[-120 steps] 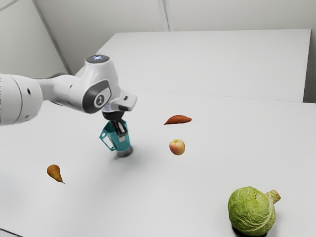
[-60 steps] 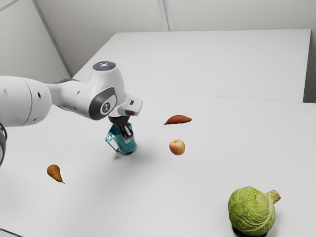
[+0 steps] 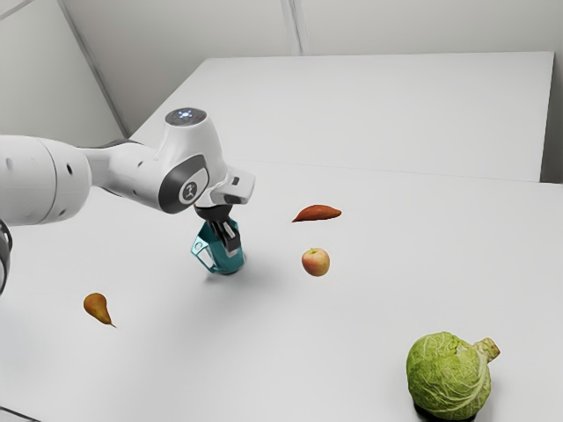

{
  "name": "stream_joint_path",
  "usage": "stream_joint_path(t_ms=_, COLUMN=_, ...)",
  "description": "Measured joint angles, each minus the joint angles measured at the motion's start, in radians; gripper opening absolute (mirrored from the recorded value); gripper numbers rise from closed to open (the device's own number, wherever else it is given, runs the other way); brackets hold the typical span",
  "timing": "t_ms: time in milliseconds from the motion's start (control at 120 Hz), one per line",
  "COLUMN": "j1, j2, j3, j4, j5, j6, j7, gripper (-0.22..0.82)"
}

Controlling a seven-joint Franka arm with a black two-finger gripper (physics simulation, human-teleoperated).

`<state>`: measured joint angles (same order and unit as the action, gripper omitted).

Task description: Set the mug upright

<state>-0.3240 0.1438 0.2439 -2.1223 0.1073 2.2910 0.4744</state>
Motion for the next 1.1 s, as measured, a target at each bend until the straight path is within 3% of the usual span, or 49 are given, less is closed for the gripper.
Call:
stream_joint_path(t_ms=242, j1=-0.001, j2=-0.008, j3=-0.001, j4=0.000, j5=-0.001, j6=0.000, j7=-0.002, gripper=0.27)
stream_joint_path(t_ms=567, j1=-0.011, j2=-0.104, j3=-0.006, j4=0.012, j5=-0.007, j6=-0.013, j7=-0.006, gripper=0.34)
stream_joint_path(t_ms=767, j1=-0.002, j2=-0.100, j3=-0.009, j4=0.173, j5=-0.052, j6=-0.105, j7=-0.006, gripper=0.43)
stream_joint_path(t_ms=933, j1=0.056, j2=-0.023, j3=-0.013, j4=0.344, j5=-0.130, j6=-0.244, j7=-0.019, gripper=0.52)
stream_joint_path(t_ms=1100, j1=0.145, j2=0.027, j3=-0.071, j4=0.469, j5=-0.152, j6=-0.403, j7=-0.076, gripper=0.57)
